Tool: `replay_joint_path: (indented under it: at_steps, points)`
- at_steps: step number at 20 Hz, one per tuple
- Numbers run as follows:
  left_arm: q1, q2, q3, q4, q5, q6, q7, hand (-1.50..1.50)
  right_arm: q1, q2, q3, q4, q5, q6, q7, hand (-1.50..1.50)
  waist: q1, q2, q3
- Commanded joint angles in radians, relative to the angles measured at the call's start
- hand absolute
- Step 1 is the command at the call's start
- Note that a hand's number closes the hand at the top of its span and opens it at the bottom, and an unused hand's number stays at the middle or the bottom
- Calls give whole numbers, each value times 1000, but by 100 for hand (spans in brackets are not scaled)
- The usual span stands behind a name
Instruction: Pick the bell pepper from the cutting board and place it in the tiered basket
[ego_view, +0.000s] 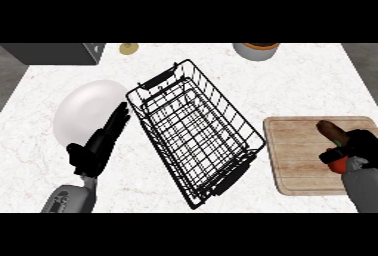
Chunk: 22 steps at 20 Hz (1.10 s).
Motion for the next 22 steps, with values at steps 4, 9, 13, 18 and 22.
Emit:
replay_joint_path:
  at_steps: [4, 9, 13, 18, 22]
  points:
    - [-2, -17, 36, -12, -8, -33, 18, 0, -49, 65, -8, -30, 86, 3, 68, 150, 2, 4, 8]
    - [27, 6, 57, -15, -13, -11, 33, 0, 275, 208, 170, -330, 189, -56, 101, 150, -52, -13, 4]
    - [52, 19, 72, -35, -6, -9, 21, 0, 483, 305, 344, -442, 320, -130, 70, 150, -89, -29, 2]
    - [76, 11, 70, -52, -5, 0, 26, 0, 737, 301, 483, -713, 555, -196, 129, 150, -87, -23, 2]
    - [79, 0, 66, -53, -6, 3, 24, 0, 808, 368, 583, -953, 633, -278, 77, 150, -94, -28, 3]
